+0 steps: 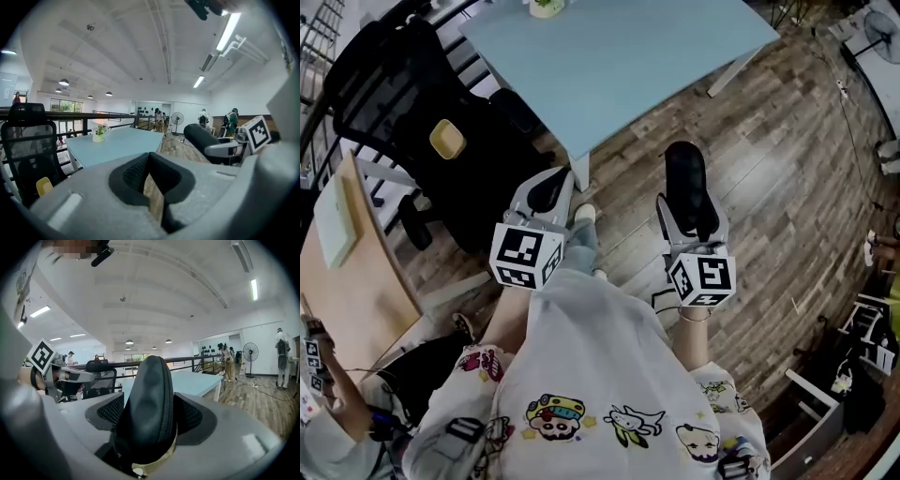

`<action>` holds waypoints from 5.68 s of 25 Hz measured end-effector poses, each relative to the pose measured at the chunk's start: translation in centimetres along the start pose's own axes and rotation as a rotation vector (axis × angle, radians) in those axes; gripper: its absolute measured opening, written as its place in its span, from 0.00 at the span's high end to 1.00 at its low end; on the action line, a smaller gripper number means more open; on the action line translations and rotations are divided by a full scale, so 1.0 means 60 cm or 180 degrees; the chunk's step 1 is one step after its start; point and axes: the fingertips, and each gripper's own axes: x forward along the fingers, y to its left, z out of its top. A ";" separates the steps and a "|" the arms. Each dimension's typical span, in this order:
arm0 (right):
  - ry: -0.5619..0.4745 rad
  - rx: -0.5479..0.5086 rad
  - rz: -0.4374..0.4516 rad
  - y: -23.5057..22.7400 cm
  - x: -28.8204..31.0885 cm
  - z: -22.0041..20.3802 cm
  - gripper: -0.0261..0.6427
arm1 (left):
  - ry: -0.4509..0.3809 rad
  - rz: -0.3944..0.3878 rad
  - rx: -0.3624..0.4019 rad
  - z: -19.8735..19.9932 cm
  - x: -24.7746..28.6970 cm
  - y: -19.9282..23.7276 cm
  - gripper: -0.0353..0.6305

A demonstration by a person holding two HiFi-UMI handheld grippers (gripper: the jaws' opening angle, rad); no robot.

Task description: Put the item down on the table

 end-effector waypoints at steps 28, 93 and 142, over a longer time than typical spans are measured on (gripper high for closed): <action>0.0170 -0.0202 0.0234 0.021 0.327 0.089 0.45 | -0.0023 0.0013 -0.0202 0.068 0.199 0.246 0.95; 0.0945 -0.1211 0.3328 0.118 0.692 0.047 0.45 | -0.0168 0.2559 -0.1206 0.033 0.269 0.385 0.95; 0.2178 -0.1470 0.3462 0.136 0.706 -0.225 0.41 | 0.0256 0.2336 -0.1602 -0.121 0.327 0.359 0.95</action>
